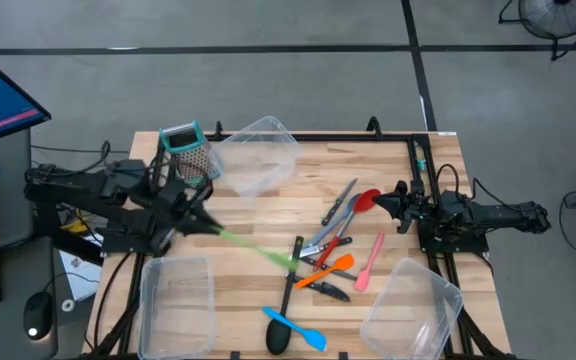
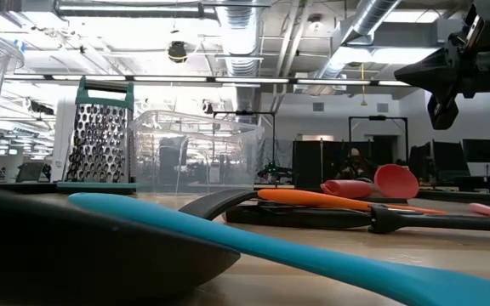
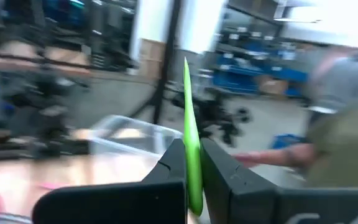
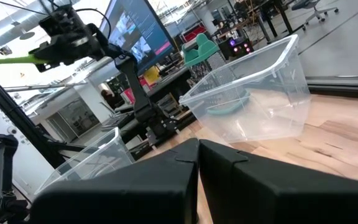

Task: Pick & Place Kitchen Items
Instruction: Put the green spatula into the bottom left transparent bin

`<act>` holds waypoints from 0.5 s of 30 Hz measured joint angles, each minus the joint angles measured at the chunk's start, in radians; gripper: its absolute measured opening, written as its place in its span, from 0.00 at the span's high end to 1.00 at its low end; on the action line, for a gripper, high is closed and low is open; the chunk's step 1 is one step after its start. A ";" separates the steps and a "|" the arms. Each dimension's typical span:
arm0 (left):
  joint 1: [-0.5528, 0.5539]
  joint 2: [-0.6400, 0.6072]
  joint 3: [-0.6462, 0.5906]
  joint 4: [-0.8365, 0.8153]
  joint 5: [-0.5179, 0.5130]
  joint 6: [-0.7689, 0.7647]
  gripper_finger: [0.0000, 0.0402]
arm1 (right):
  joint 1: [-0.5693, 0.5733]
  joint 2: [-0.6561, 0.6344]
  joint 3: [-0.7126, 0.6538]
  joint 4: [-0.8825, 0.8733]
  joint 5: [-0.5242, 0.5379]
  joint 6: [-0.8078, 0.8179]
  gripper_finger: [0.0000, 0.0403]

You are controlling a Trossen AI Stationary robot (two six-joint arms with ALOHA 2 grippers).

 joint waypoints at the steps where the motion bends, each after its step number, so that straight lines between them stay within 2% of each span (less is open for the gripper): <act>1: -0.021 -0.005 0.000 0.000 0.017 -0.020 0.99 | 0.000 0.000 0.000 0.000 0.000 0.000 0.98; 6: -0.112 -0.032 0.000 0.001 0.083 -0.127 0.99 | 0.000 0.000 0.000 0.000 0.000 0.000 0.98; 10: -0.179 -0.044 0.000 -0.006 0.094 -0.189 0.99 | 0.000 0.000 0.000 0.000 0.000 0.000 0.98; 15: -0.244 -0.072 0.000 -0.145 0.095 -0.280 1.00 | 0.000 0.000 0.000 0.000 0.000 0.000 0.98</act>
